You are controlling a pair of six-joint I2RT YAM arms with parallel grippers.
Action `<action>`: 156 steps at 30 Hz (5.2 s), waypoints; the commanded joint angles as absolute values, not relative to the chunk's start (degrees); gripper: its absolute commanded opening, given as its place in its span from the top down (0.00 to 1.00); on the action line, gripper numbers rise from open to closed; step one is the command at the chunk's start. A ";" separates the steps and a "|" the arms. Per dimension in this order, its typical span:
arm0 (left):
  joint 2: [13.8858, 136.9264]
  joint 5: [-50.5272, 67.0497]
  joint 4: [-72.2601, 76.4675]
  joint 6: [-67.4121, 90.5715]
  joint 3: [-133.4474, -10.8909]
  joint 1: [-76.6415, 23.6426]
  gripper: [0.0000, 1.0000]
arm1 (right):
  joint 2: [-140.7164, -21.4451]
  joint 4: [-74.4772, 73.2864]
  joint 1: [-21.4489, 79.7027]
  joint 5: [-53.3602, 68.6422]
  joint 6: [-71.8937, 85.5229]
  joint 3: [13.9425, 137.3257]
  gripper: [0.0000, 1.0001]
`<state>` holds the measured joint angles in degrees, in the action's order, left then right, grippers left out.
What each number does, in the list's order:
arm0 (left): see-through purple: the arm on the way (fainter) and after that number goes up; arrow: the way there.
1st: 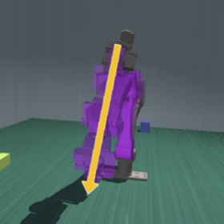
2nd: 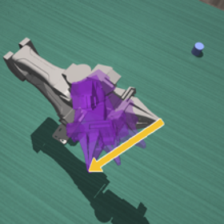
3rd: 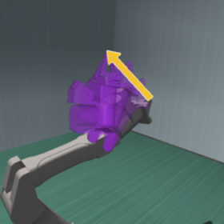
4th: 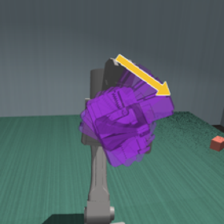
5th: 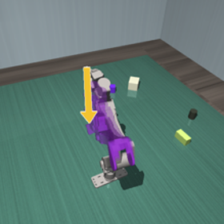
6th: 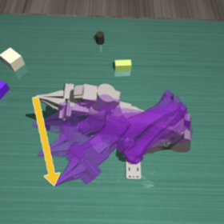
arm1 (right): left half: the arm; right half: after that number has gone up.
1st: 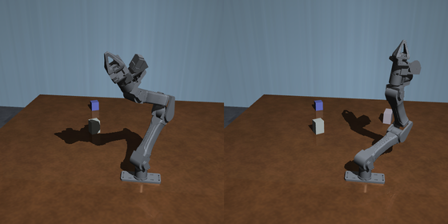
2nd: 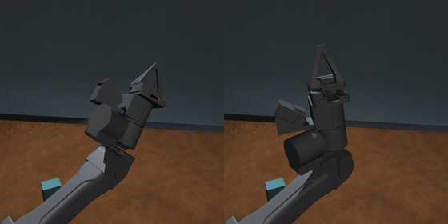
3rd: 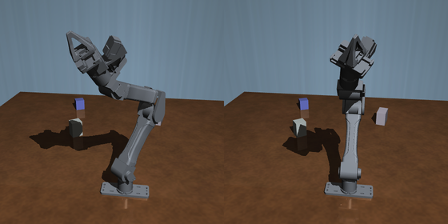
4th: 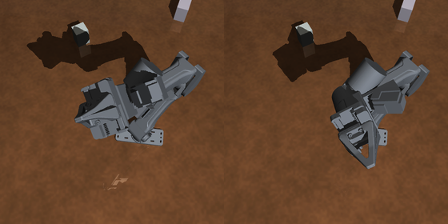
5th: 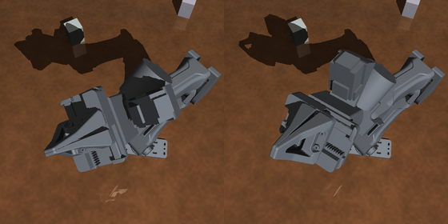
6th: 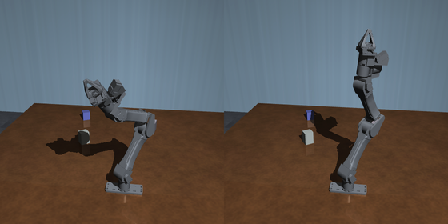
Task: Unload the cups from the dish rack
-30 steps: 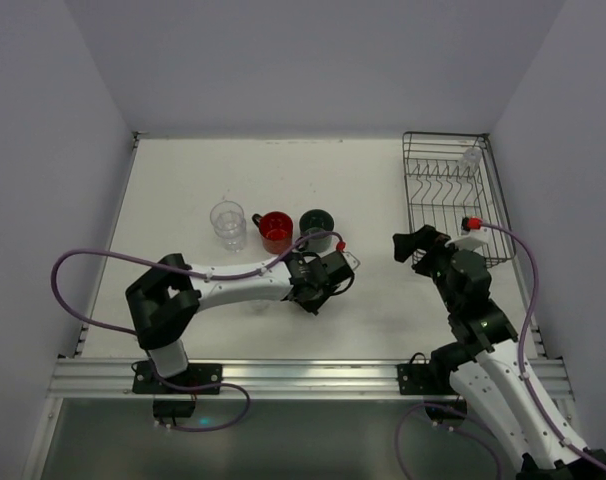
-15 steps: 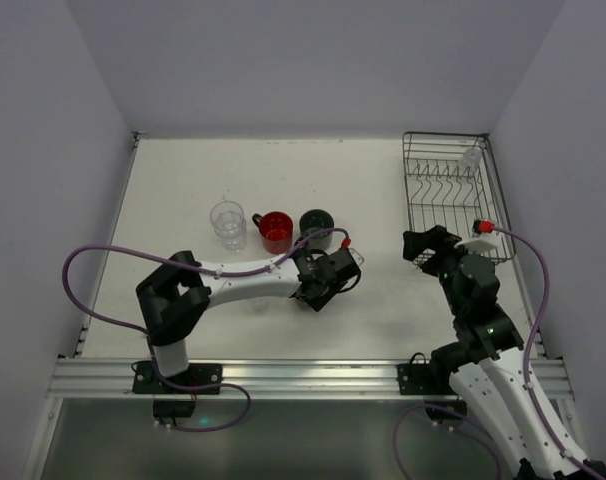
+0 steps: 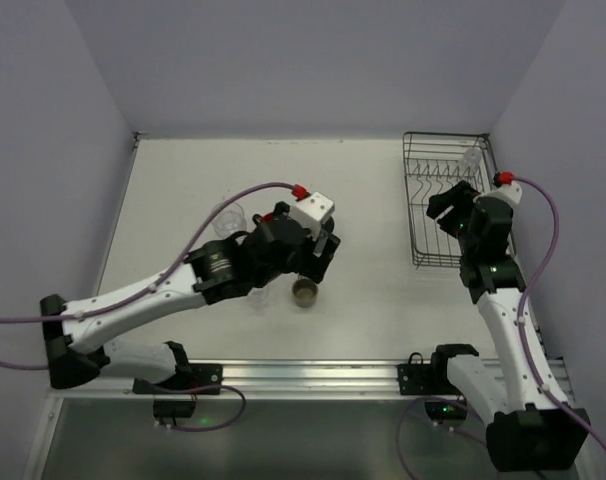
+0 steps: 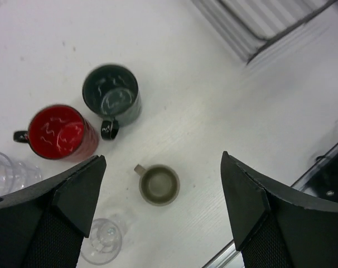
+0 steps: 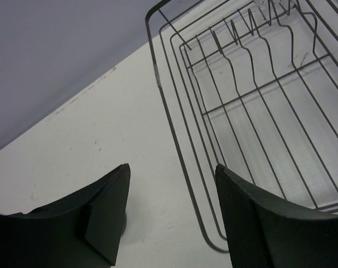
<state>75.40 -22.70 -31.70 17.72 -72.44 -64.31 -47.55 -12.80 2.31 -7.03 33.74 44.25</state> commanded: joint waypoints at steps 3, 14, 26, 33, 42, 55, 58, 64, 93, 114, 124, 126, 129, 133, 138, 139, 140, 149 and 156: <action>57.68 -20.83 -23.38 13.81 -64.61 -64.69 0.07 | -62.99 -8.88 -3.15 -7.72 33.13 55.44 0.36; 44.47 -21.89 -20.74 11.78 -50.36 -64.60 0.01 | -101.23 -15.81 -9.49 -15.74 22.16 91.21 0.45; 45.00 -19.25 -19.86 10.55 -48.78 -64.60 0.01 | -126.82 -31.11 -11.69 -17.40 17.76 122.41 0.40; 45.00 -20.04 -19.34 10.11 -48.43 -64.60 0.02 | -131.92 -32.08 -11.78 -19.60 16.96 124.45 0.35; 44.82 -21.00 -19.25 9.75 -48.25 -64.34 0.02 | -137.54 -36.73 -11.87 -19.51 16.08 133.58 0.29; 41.84 -23.03 -18.81 9.41 -47.90 -64.25 0.03 | -141.85 -44.30 -14.59 -12.93 16.97 141.24 0.32; 40.87 -22.76 -18.46 9.32 -47.72 -64.25 0.03 | -142.03 -44.47 -14.50 -10.73 15.65 141.15 0.28; 40.96 -21.62 -18.19 9.32 -47.64 -64.25 0.04 | -143.61 -46.40 -14.15 -8.53 13.80 143.60 0.34; 44.21 -19.86 -17.32 10.72 -48.43 -62.75 0.05 | -120.77 -14.68 -7.91 -9.41 7.21 113.91 0.56; 55.00 -8.54 -4.05 20.47 -57.21 -62.49 0.08 | -65.26 21.42 4.13 17.38 42.26 50.23 0.58; 65.21 7.45 13.25 31.97 -58.45 -56.08 0.12 | -44.94 36.71 4.22 37.94 59.14 28.76 0.58; 66.88 9.14 15.20 33.65 -58.27 -54.76 0.14 | -42.29 39.10 4.22 40.33 62.47 24.46 0.58; 68.28 9.41 17.75 35.85 -58.01 -54.32 0.17 | -38.15 40.78 4.31 43.06 64.94 21.37 0.58; 70.13 9.49 17.93 38.23 -58.71 -54.14 0.22 | -37.09 48.33 4.22 45.70 69.60 17.85 0.58; 71.01 9.84 18.98 40.07 -58.54 -54.14 0.26 | -38.57 53.60 4.22 47.63 73.55 15.56 0.58; 71.19 11.76 20.29 40.25 -58.71 -54.14 0.27 | -39.11 55.44 4.22 47.98 74.09 15.38 0.58; 71.54 12.73 20.91 40.51 -58.80 -54.14 0.29 | -39.72 56.42 4.31 48.16 74.70 15.12 0.58; 73.65 16.70 25.05 42.71 -58.10 -54.14 0.50 | -43.15 58.54 8.43 46.59 75.06 14.68 0.57; 70.14 11.80 20.78 40.00 -57.30 -54.14 1.00 | -46.58 59.68 10.72 46.32 75.06 14.24 0.23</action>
